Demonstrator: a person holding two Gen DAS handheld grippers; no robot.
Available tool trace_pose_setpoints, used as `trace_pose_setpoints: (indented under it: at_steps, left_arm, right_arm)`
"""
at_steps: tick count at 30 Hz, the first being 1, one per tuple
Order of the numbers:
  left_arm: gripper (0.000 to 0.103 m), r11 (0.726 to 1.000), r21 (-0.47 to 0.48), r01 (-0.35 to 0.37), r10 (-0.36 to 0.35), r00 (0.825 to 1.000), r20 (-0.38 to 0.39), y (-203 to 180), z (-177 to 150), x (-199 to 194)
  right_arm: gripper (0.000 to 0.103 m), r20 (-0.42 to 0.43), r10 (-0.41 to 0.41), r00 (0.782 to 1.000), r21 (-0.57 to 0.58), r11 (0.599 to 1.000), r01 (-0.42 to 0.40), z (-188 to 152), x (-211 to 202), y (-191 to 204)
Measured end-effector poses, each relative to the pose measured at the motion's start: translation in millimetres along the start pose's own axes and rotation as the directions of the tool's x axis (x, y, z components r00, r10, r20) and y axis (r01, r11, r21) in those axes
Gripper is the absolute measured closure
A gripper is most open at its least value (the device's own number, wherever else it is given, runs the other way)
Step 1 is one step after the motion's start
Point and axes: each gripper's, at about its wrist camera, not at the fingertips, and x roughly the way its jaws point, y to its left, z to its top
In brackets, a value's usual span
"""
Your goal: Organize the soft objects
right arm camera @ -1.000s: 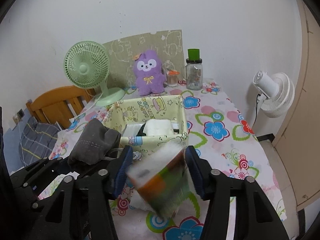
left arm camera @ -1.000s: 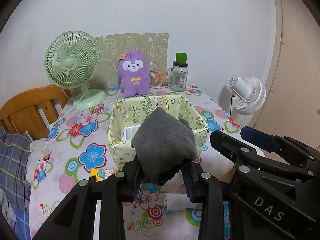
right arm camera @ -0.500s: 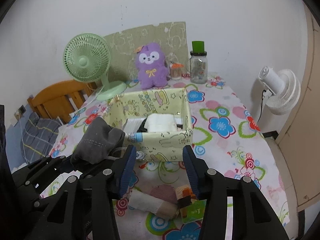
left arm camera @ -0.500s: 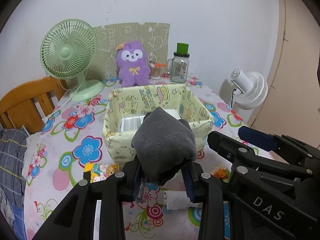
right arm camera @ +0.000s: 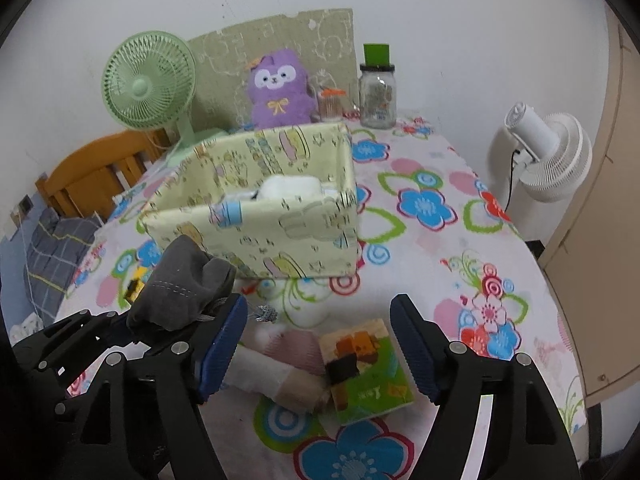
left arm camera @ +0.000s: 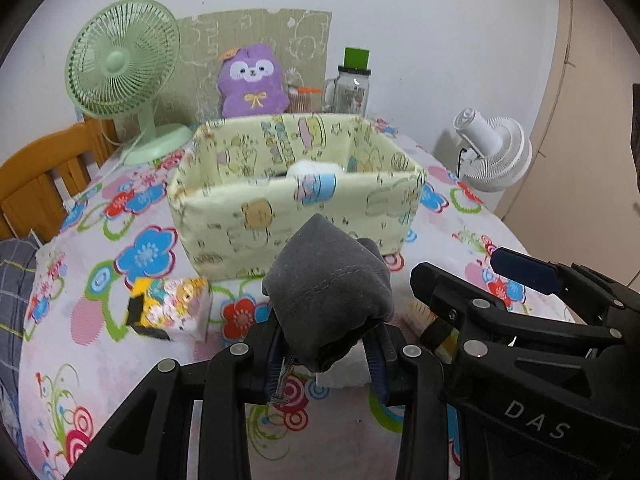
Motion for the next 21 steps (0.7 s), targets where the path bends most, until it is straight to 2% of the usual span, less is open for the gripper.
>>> trace_pose_setpoints:
  at_steps: [12, 21]
  left_arm:
    - [0.067, 1.0, -0.007, 0.006, -0.006, 0.999, -0.05, -1, -19, 27]
    - [0.067, 1.0, 0.015, -0.008, 0.009, 0.998, -0.061, -5, -19, 40]
  right_arm:
    - [0.026, -0.063, -0.026, 0.998, -0.001, 1.0, 0.026, -20, 26, -7]
    - [0.027, -0.103, -0.049, 0.994, 0.039, 0.998, 0.054, -25, 43, -21]
